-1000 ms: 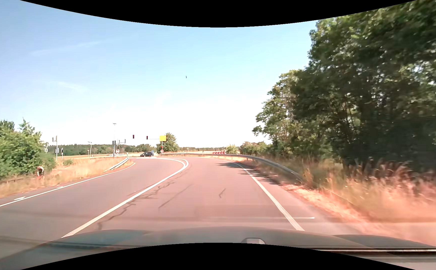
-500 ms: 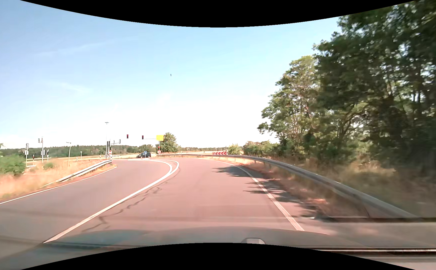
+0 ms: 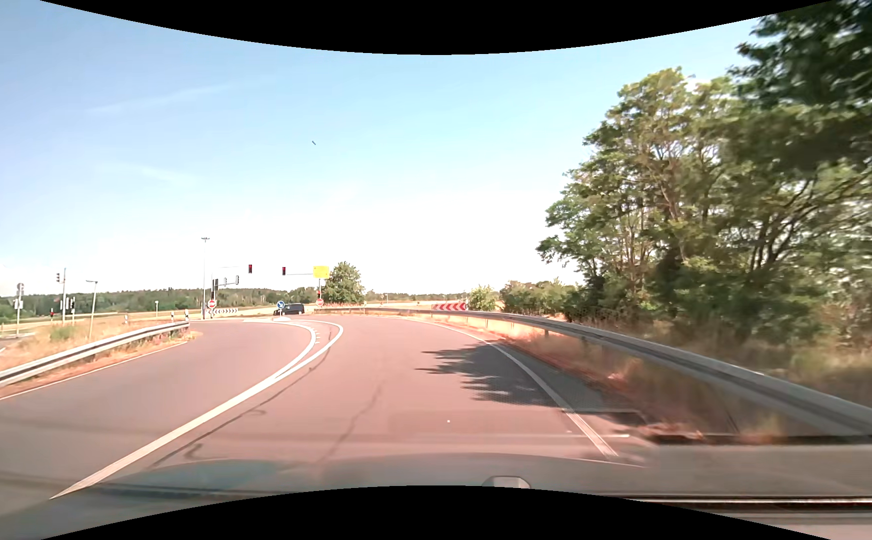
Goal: Follow the waypoints while adhering to traffic rules and regulations
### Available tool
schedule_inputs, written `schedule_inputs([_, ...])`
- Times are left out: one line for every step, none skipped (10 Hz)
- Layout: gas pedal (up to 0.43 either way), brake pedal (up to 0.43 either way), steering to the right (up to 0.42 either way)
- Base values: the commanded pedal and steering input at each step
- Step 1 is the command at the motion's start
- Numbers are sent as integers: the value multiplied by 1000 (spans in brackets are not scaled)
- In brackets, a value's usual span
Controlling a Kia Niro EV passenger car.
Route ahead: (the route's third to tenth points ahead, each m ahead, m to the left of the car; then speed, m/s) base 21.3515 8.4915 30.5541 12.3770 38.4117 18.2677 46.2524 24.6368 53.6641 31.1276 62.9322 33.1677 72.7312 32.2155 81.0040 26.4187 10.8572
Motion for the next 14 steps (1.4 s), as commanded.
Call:
schedule_inputs([0,91,-39])
schedule_inputs([0,91,-40])
schedule_inputs([0,91,-45])
schedule_inputs([0,91,-50])
schedule_inputs([0,91,-54])
schedule_inputs([0,91,-58])
schedule_inputs([0,91,-61])
schedule_inputs([0,91,-63])
schedule_inputs([0,91,-63])
schedule_inputs([0,91,-63])
schedule_inputs([0,98,-63])
schedule_inputs([0,98,-63])
schedule_inputs([0,98,-63])
schedule_inputs([0,98,-63])
